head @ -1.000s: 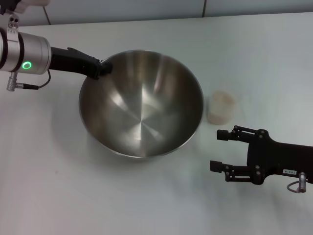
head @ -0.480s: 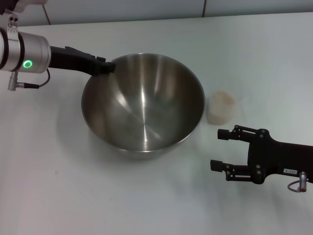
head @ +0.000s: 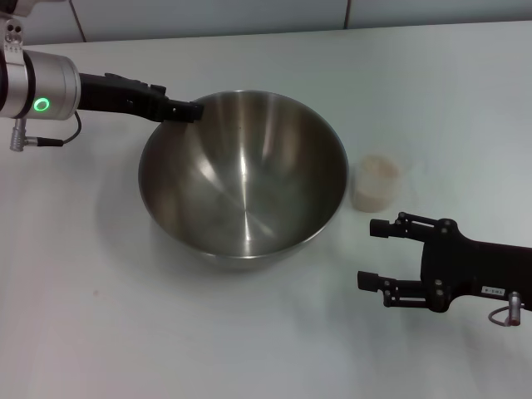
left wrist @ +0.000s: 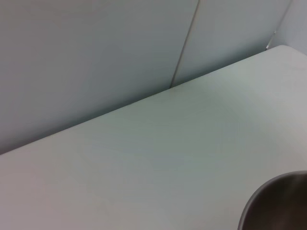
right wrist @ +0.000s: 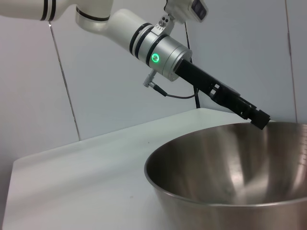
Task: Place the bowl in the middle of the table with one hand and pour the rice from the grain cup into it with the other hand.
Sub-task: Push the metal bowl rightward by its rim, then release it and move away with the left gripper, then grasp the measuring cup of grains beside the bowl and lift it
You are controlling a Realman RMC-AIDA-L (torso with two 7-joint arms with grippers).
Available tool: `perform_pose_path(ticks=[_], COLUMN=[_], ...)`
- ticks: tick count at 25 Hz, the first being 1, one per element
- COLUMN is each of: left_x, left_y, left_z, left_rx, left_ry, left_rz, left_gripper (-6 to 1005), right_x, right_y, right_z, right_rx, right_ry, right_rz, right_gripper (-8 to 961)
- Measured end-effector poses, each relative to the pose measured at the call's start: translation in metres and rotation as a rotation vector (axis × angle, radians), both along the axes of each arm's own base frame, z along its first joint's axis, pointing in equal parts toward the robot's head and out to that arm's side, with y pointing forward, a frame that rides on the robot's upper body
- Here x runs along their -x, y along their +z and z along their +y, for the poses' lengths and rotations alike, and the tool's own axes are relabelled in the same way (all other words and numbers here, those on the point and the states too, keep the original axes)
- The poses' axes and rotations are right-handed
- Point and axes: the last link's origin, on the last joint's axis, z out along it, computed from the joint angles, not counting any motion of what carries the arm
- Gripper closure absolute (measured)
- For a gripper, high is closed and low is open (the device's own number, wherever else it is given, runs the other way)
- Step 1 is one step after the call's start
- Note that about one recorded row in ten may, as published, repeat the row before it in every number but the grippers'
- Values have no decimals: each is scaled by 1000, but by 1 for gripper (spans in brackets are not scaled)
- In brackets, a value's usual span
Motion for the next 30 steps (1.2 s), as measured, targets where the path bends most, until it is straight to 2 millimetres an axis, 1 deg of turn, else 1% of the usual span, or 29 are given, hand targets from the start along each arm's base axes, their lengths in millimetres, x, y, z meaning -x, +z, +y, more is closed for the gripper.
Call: perform_pose_path(ticks=[4, 12, 14, 15, 16, 18, 21, 23, 24, 25, 26, 27, 28, 30], left_x=[0, 1, -1, -3, -3, -5, -4, 1, 6, 6, 18, 18, 24, 32], left_y=[1, 1, 2, 6, 7, 15, 30, 39, 43, 43, 50, 50, 53, 55], left_z=[0, -1, -4, -9, -10, -17, -34, -48, -55, -55, -76, -76, -86, -98], left_rx=[-2, 1, 12, 7, 5, -19, -61, -90, -105, -105, -143, -143, -160, -183], left_ry=[4, 7, 3, -17, -22, -57, -126, -171, -183, -183, -218, -218, -239, -265], left_rz=[-3, -5, -40, -111, -123, -213, -375, -459, -494, -494, -573, -573, -601, -625], left_gripper=[240, 166, 157, 157, 157, 157, 157, 157, 157, 157, 157, 157, 157, 157], right_x=[0, 0, 1, 1, 1, 0, 0, 0, 0, 0, 0, 0, 0, 1], right_y=[0, 0, 0, 0, 0, 0, 0, 0, 0, 0, 0, 0, 0, 0], right_z=[0, 1, 1, 1, 1, 1, 1, 2, 2, 2, 3, 3, 3, 3], right_rx=[0, 0, 0, -1, -1, -2, -3, -4, -5, -5, -5, -5, -5, -6], right_ry=[0, 2, 2, 2, 2, 1, -1, -2, -2, -2, -1, -1, 0, 0], right_rz=[0, -1, -1, 0, 0, -1, -4, -6, -7, -7, -8, -8, -8, -8], right_gripper=[143, 143, 144, 144, 144, 143, 143, 143, 144, 144, 144, 144, 144, 144])
